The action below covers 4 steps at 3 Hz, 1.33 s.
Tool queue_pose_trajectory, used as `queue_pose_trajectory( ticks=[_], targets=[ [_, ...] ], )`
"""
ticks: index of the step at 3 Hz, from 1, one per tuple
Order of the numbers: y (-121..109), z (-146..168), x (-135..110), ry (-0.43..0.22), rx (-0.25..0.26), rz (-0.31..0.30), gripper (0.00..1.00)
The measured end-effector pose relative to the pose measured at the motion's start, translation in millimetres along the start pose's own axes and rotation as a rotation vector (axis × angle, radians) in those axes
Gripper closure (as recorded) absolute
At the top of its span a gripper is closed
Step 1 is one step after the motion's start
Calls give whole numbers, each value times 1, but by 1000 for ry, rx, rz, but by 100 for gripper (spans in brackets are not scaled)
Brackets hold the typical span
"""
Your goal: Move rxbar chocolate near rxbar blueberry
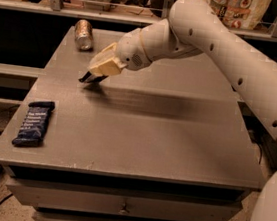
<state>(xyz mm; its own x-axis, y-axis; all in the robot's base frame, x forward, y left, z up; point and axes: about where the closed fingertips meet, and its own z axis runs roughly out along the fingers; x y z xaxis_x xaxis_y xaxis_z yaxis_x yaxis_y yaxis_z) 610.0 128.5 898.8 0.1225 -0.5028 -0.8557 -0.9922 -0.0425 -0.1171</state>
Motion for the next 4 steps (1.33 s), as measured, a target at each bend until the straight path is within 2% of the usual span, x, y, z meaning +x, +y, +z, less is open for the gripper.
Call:
queue_pose_trajectory(
  ticks=[1,2,3,4],
  targets=[
    [42,28,-5,-23,-128,-20,84],
    [72,46,1,-30,-216,-10,61],
    [91,54,4,-38,-271,3,37],
    [101,57,6,-44,-302,10,13]
  ],
)
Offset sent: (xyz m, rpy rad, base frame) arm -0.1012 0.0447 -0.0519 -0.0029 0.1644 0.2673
